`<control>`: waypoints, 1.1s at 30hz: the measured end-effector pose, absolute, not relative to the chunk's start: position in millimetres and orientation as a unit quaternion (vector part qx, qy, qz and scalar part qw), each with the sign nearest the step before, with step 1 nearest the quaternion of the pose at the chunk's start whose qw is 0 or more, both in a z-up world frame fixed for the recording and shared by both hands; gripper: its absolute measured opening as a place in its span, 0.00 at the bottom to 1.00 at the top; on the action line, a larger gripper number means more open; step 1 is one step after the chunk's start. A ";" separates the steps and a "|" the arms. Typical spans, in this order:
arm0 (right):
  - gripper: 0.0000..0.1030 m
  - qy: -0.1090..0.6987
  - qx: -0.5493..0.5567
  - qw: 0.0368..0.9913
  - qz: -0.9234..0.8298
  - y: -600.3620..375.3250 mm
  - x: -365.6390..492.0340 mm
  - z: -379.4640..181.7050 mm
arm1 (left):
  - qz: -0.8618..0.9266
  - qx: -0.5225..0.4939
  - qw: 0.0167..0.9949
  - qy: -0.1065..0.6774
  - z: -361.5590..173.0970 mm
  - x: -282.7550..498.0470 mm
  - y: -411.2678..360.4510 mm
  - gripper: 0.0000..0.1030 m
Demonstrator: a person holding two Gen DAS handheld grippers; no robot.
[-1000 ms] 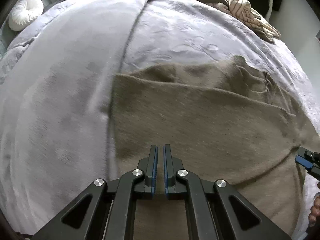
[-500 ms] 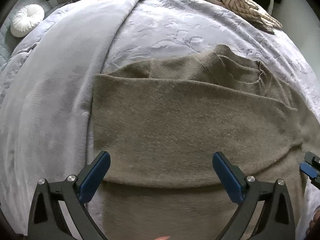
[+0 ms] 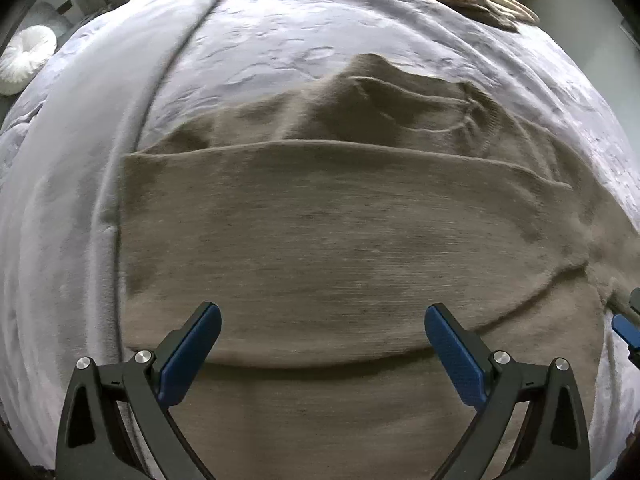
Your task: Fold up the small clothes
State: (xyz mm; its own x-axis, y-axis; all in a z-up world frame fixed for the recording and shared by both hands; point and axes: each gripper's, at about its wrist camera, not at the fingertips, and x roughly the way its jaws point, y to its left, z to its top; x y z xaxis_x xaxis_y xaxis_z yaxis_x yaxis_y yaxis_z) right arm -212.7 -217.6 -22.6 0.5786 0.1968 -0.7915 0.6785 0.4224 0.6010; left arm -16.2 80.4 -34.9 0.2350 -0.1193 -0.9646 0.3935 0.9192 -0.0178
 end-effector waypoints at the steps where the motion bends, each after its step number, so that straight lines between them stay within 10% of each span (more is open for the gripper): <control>1: 0.65 0.423 0.519 0.723 -0.170 -222.8 -219.0 -23.2 | -0.168 0.117 0.776 0.596 -34.6 -18.0 75.1 0.99; 26: 0.65 0.176 0.675 0.635 -0.331 -358.4 -391.2 -28.4 | -0.268 0.144 0.736 0.605 -30.1 -76.1 -42.5 0.99; 28: 0.57 0.165 0.686 0.629 -0.328 -363.5 -394.7 -30.8 | -0.265 0.144 0.736 0.606 -34.7 -78.8 -46.5 0.99; 30: 0.18 0.147 0.704 0.622 -0.311 -366.7 -396.2 -36.6 | -0.264 0.143 0.736 0.607 -35.0 -81.0 -46.9 0.99; 33: 0.07 0.119 0.727 0.611 -0.289 -367.7 -402.9 -45.2 | -0.264 0.142 0.735 0.608 -37.3 -71.6 -44.8 0.99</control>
